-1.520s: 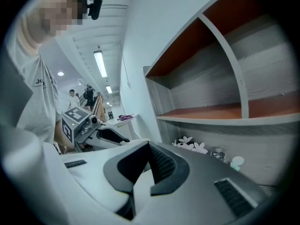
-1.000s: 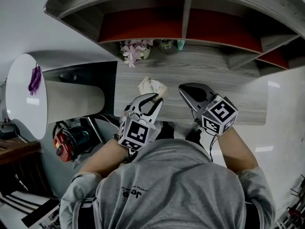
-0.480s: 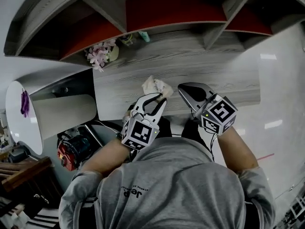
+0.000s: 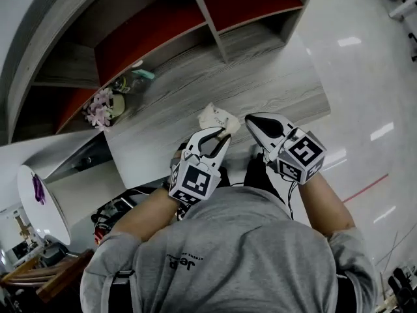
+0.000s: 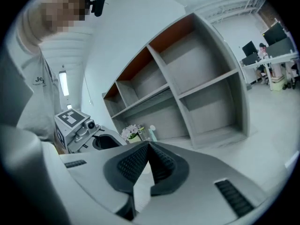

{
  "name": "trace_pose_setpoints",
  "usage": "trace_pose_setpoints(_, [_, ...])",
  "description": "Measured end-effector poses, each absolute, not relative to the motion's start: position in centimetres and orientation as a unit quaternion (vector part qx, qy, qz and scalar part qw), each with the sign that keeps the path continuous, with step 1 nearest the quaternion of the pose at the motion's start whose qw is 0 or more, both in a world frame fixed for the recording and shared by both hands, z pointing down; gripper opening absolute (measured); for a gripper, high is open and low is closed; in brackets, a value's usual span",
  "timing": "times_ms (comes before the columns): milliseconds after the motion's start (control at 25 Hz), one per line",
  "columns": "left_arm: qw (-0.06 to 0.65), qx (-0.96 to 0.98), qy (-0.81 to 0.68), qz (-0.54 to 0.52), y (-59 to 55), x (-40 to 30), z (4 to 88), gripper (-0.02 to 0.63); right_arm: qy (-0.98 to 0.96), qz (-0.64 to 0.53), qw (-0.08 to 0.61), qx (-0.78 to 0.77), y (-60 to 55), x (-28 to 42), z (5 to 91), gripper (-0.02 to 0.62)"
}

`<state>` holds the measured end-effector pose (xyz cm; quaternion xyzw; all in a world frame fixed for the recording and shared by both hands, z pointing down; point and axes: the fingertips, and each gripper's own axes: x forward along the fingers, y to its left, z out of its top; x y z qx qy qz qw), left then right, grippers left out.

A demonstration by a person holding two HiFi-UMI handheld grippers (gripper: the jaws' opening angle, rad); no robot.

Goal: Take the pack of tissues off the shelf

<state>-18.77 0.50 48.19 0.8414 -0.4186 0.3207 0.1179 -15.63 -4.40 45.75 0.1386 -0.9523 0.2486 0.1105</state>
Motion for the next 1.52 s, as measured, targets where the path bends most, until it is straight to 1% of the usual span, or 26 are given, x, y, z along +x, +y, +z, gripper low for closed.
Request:
trace_pose_setpoints(520, [0.064, 0.888, -0.32, 0.324, -4.8, -4.0, 47.1, 0.11, -0.929, 0.249, 0.067, 0.264, -9.1, 0.3, 45.0, 0.008])
trace_pose_setpoints(800, [0.025, 0.908, -0.275, 0.316, -7.0, 2.3, 45.3, 0.11, -0.915, 0.234, 0.045, 0.325, -10.8, 7.1, 43.4, 0.008])
trace_pose_setpoints(960, [0.007, 0.919, -0.256, 0.301, -8.3, 5.1, 42.8, 0.11, -0.911, 0.215, 0.035, 0.351, -11.6, 9.8, 40.8, 0.008])
trace_pose_setpoints(1120, [-0.027, 0.926, -0.251, 0.281, -10.5, 7.1, 39.1, 0.11, -0.912, 0.181, 0.024, 0.367, -12.7, 11.4, 36.7, 0.008])
trace_pose_setpoints(1520, [-0.089, 0.938, -0.249, 0.226, -15.1, 9.4, 28.9, 0.11, -0.91, 0.104, 0.003, 0.402, -16.2, 14.0, 25.5, 0.008])
